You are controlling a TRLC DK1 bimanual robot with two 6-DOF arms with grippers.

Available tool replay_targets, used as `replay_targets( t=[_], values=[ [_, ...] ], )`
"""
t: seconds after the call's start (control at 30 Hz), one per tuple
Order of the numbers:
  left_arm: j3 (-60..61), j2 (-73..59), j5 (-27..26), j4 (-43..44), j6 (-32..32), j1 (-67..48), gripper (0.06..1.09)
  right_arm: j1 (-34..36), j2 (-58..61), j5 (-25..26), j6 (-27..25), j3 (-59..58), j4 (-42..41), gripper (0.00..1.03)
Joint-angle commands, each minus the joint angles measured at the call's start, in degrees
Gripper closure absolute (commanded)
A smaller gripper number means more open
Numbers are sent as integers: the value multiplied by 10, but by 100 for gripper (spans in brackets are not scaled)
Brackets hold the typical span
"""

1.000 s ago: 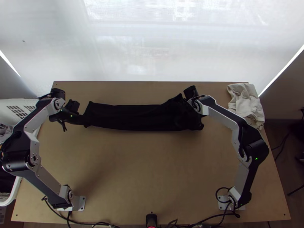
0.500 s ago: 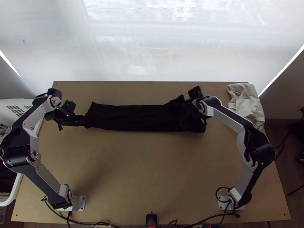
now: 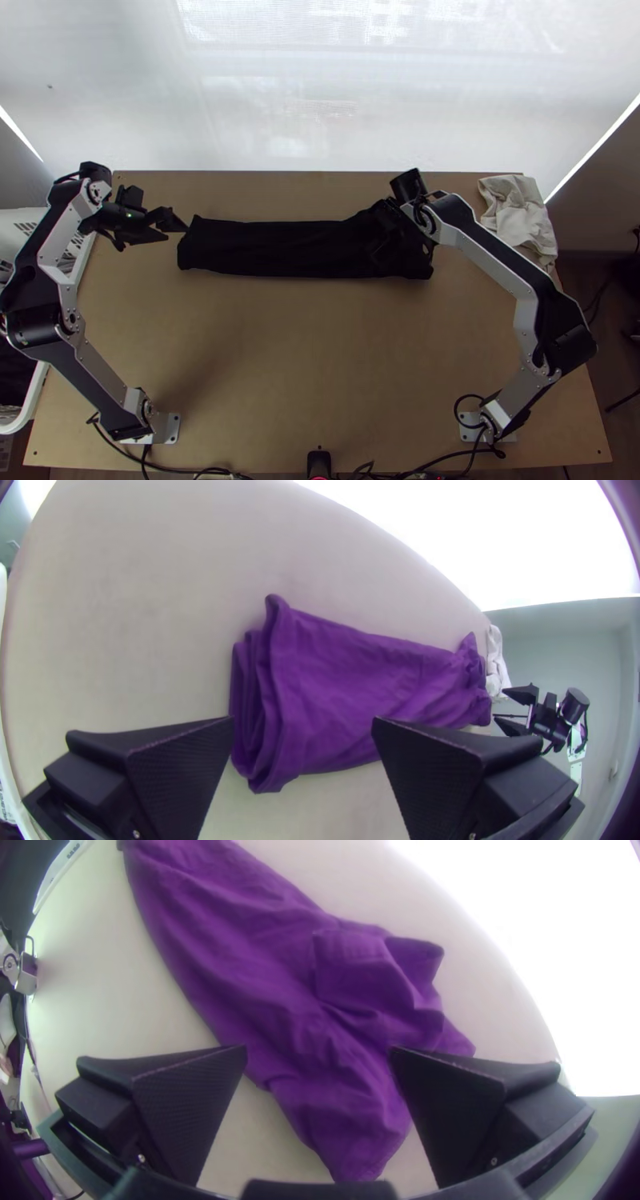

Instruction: Fold the t-shirt

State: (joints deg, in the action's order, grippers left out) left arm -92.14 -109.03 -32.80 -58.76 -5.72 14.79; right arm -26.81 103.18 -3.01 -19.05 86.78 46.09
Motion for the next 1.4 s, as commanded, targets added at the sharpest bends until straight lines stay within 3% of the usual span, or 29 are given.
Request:
replay_targets(
  t=[0.0,0.23,0.57,1.03,1.17,1.37],
  values=[
    [-55,-43,-24,8,46,-25,11,-29,17,-5,4,77,21,4],
    [-33,-65,32,62,40,-49,11,-47,127,-7,15,154,9,4],
    [23,-72,92,80,-2,-58,11,-49,219,-8,38,146,-62,4],
    [32,-85,103,85,1,-76,14,-52,244,-8,63,93,-107,4],
    [35,-87,101,83,1,-75,36,-52,234,-8,64,74,-115,4],
    [37,-89,93,84,4,-77,95,-50,226,-8,65,62,-119,4]
  ],
)
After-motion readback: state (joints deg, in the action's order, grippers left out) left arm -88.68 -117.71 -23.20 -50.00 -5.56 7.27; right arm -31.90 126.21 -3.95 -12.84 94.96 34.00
